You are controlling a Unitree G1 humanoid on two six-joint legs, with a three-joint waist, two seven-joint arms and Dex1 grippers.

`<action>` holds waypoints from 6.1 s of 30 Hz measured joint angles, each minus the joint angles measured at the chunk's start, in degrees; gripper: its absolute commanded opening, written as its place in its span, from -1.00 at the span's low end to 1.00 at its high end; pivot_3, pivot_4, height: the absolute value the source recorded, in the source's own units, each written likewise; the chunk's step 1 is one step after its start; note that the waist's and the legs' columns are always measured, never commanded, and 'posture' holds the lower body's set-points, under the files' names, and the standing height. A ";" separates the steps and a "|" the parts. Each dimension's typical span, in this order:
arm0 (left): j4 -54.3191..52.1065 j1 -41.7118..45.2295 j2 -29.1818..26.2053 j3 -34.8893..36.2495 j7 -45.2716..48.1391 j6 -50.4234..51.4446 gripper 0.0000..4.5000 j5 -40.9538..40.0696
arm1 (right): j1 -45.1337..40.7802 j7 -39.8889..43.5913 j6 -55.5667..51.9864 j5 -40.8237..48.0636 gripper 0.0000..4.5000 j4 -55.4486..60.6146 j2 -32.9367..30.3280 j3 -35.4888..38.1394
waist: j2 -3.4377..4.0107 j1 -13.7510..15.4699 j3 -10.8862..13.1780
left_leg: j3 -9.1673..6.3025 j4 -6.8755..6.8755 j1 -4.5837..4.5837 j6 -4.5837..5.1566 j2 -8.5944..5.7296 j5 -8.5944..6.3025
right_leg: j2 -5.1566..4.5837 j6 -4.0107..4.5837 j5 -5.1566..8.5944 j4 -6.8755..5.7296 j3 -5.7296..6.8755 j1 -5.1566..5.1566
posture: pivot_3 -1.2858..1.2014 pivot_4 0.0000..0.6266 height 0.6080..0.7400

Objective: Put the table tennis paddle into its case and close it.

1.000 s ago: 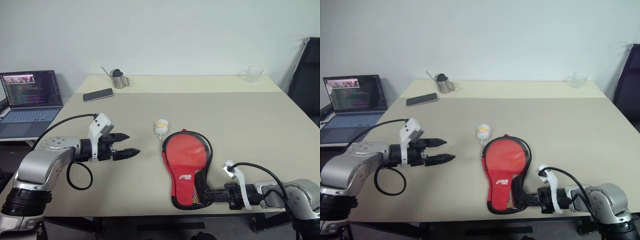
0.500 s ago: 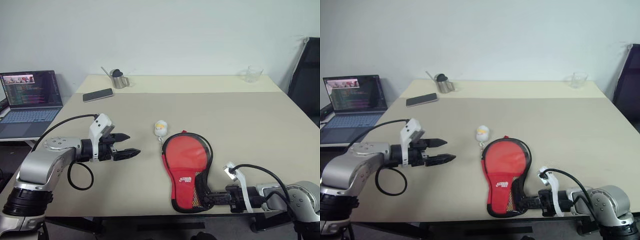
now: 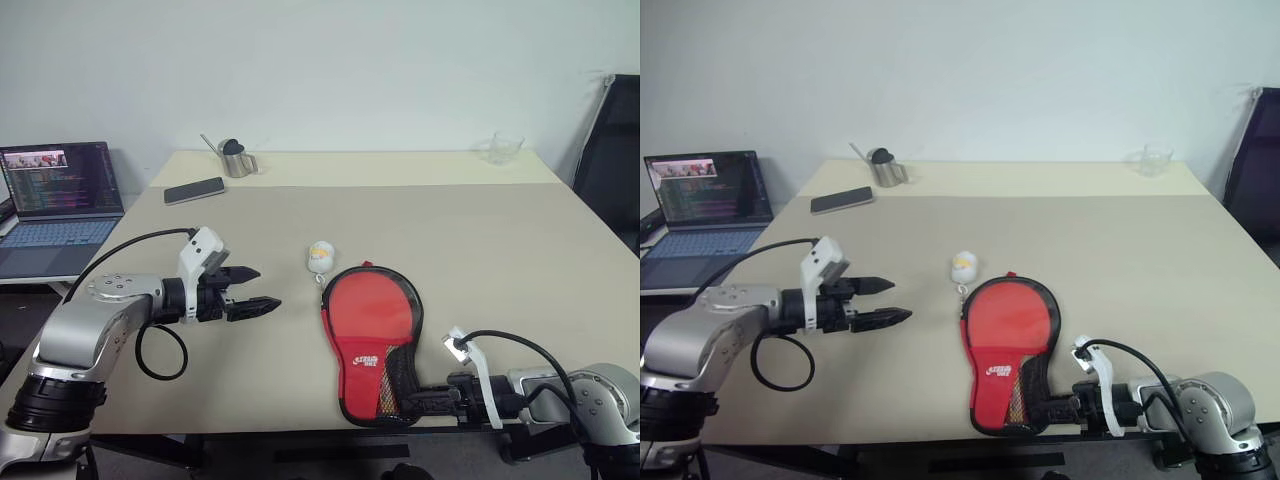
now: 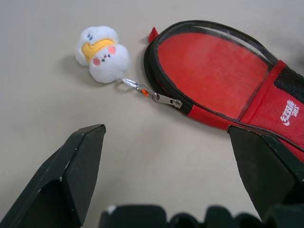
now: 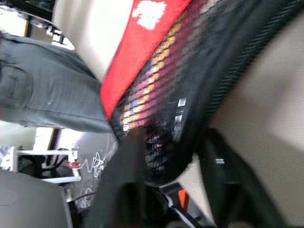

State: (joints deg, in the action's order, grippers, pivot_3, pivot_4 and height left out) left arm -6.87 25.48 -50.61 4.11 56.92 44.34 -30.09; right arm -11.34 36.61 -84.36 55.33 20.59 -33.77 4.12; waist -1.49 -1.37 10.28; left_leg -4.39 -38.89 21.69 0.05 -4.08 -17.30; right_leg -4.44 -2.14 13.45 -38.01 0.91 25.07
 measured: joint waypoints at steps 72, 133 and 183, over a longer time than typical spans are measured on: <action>82.75 48.62 39.87 -14.51 -37.01 -34.57 -0.88 40.55 | -15.61 -9.23 51.05 -45.08 1.00 -21.66 23.64 -17.09 | -0.40 -0.37 -0.29 | 0.10 -0.16 0.09 -0.28 -0.19 0.16 | 0.17 -0.16 -0.33 -0.11 -0.21 0.23 | 0.03 -0.52 1.00; 88.05 49.29 58.39 -34.89 -48.87 -50.85 -0.41 71.55 | -0.47 -17.02 30.04 -38.79 1.00 6.19 26.01 -17.76 | -0.41 1.24 -0.51 | 0.16 -0.16 0.03 -0.24 -0.22 0.15 | 0.27 -0.20 -0.33 -0.10 -0.08 0.16 | 0.03 -0.52 1.00; 27.17 14.62 42.44 -10.03 -3.04 -23.34 0.99 28.30 | -41.20 -3.46 44.03 -32.16 1.00 -34.12 9.22 0.74 | -0.32 -0.14 -0.65 | 0.26 -0.06 -0.75 0.00 0.07 -0.01 | 0.16 -0.26 -0.33 0.24 -0.34 -0.76 | 0.03 -0.52 1.00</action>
State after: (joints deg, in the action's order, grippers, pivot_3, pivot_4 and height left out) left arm 20.31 40.10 -8.17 -5.92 53.88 21.00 -1.79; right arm -52.54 33.15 -40.32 23.17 -13.54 -24.55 4.86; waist -1.81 -1.50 9.64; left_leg -4.13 -38.95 20.93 0.05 -4.01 -17.30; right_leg -4.28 -2.39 13.11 -37.77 0.56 24.31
